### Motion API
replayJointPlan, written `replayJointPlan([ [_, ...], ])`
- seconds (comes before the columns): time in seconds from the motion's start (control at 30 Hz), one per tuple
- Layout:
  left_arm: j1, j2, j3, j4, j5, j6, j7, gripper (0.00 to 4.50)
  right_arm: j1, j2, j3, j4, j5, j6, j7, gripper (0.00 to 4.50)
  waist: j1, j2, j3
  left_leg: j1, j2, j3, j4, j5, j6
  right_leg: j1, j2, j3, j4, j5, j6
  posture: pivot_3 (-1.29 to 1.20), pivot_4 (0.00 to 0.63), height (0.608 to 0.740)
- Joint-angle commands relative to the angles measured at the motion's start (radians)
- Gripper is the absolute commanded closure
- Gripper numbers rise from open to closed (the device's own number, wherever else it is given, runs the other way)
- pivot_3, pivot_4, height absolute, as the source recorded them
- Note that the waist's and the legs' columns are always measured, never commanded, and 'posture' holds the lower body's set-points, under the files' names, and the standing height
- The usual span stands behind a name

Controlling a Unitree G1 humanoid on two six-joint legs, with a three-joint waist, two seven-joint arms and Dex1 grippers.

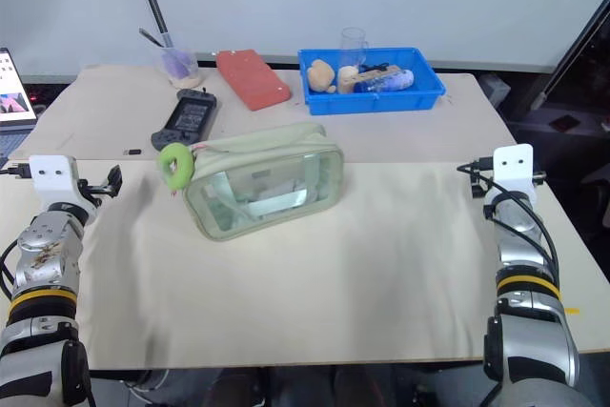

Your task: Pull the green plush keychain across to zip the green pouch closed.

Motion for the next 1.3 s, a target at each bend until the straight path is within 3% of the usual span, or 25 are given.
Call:
replayJointPlan([
  [0.03,-0.025,0.023,0.008,-0.007,-0.012,0.001,-0.006,0.00,-0.009,-0.026,-0.017,-0.024,0.003,-0.029,-0.010,0.01,0.000,0.000,0.000,0.000,0.000,0.000,0.000,0.000,0.000,0.000,0.000,0.000,0.000,0.000,0.000,0.00,0.150,0.740],
  [0.17,-0.021,0.048,0.024,-0.059,-0.029,0.021,-0.036,0.00,-0.020,-0.028,-0.004,-0.048,-0.003,-0.029,0.011,0.01,0.000,0.000,0.000,0.000,0.000,0.000,0.000,0.000,0.000,0.000,0.000,0.000,0.000,0.000,0.000,0.00,0.150,0.740],
  [0.27,-0.021,0.094,0.023,-0.225,-0.090,0.126,-0.131,0.00,-0.040,-0.043,0.015,-0.107,0.002,-0.016,0.090,0.01,-0.001,0.000,0.000,0.000,0.000,0.000,0.000,0.000,0.000,0.000,0.000,0.000,0.000,0.000,0.000,0.00,0.150,0.740],
  [0.43,-0.091,0.231,-0.043,-0.647,-0.263,0.453,-0.321,0.00,-0.043,-0.070,0.049,-0.320,0.108,0.108,0.409,0.01,-0.001,0.000,0.000,-0.002,0.000,0.000,0.000,0.000,0.000,-0.001,0.000,0.000,0.000,0.000,0.000,0.00,0.150,0.740],
  [0.6,-0.248,0.268,-0.123,-0.896,-0.501,0.764,-0.418,0.00,-0.010,-0.096,0.092,-0.635,0.274,0.309,0.712,0.01,0.003,0.001,0.000,0.000,-0.001,-0.001,0.000,0.000,0.000,0.001,0.000,0.000,0.000,-0.001,0.002,0.00,0.150,0.740],
  [0.7,-0.282,0.302,-0.276,-1.029,-0.517,0.850,-0.502,0.00,0.005,-0.102,0.111,-0.883,0.427,0.515,0.809,0.01,0.003,0.001,0.000,0.003,0.000,-0.002,0.000,0.000,0.000,0.004,0.001,0.000,0.001,-0.003,0.002,0.00,0.150,0.740],
  [0.93,-0.224,0.356,-0.562,-1.100,-0.249,0.711,-0.582,0.00,0.020,-0.111,0.106,-1.263,0.691,0.856,0.818,0.01,0.007,0.001,0.000,0.004,0.001,-0.002,-0.001,0.000,0.000,0.002,0.002,0.000,0.002,-0.007,-0.006,0.00,0.150,0.740],
  [1.17,-0.216,0.304,-0.640,-1.014,-0.067,0.568,-0.601,0.00,-0.005,-0.101,0.121,-1.397,0.760,0.961,0.760,0.01,0.031,0.001,0.000,0.003,0.001,-0.001,0.000,0.000,0.000,0.001,0.001,0.000,0.001,-0.007,-0.007,0.00,0.150,0.740],
  [1.3,-0.210,0.274,-0.648,-0.989,-0.020,0.524,-0.624,1.80,-0.013,-0.105,0.127,-1.410,0.754,0.970,0.732,0.00,0.035,0.001,0.000,0.002,0.000,0.000,0.000,0.000,0.000,0.001,0.001,0.000,0.001,-0.007,-0.007,0.00,0.150,0.740],
])
